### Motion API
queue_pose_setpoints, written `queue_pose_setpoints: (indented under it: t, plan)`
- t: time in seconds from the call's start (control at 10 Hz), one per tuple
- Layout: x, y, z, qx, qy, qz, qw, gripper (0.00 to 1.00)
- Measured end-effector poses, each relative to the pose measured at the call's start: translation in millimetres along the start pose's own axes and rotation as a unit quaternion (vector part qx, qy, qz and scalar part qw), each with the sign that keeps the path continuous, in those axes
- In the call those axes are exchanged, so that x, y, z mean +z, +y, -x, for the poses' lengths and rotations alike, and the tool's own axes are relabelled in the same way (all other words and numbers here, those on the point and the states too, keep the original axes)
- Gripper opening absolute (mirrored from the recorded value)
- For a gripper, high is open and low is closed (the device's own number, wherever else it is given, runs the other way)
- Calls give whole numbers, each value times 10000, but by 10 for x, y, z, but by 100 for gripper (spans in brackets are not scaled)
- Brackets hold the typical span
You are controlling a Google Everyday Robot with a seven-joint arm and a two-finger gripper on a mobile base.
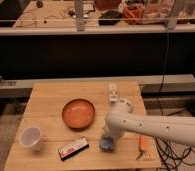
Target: Wipe the white sponge on the table
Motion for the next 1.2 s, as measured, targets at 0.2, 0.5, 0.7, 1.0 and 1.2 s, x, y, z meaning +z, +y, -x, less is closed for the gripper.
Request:
queue_pose_setpoints:
  t: [0.2,0.5,0.7,1.0,1.2]
  plan:
    - [80,159,82,216,-132,41,9997,3]
    - [157,616,30,815,-238,133,9963,3]
    - [193,846,-74,1140,-245,190,9930,3]
    - [206,1036,-222,1423,-198,253,9893,3]
    - [202,1041,-220,1424,-202,259,9893,3]
